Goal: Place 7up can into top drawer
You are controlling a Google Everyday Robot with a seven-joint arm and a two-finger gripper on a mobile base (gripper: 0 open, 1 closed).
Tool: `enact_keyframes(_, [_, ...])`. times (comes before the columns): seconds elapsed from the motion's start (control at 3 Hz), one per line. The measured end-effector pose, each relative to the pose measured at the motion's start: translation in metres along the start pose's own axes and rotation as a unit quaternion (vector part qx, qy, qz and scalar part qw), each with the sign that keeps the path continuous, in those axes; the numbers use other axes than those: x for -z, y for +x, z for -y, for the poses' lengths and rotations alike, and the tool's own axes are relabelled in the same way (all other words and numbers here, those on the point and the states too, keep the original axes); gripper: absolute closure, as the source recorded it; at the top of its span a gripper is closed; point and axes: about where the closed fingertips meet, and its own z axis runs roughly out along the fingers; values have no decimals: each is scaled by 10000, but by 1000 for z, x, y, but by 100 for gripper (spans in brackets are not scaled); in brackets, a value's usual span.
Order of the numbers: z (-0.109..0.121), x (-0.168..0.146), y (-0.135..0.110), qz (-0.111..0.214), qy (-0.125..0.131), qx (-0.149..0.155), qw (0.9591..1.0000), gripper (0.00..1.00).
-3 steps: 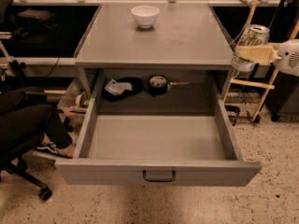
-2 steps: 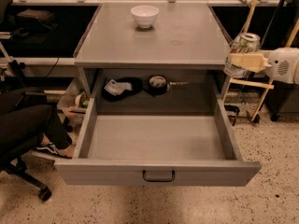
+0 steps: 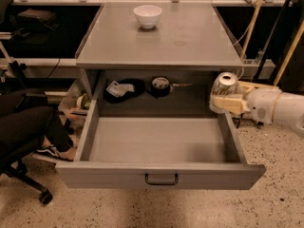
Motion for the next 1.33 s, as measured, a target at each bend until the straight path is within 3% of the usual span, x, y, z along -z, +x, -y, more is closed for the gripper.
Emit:
enact_keyframes(0.33, [-5, -4, -1, -3, -50, 426, 9991, 100])
enact_keyframes(0.67, [-8, -12, 7, -105, -113, 422, 9990, 100])
enact_keyframes(1.0, [-27, -43, 63, -635, -588, 302, 9958, 100])
enact_keyframes(1.33, [-64, -72, 114, -1300, -1251, 526, 9822, 100])
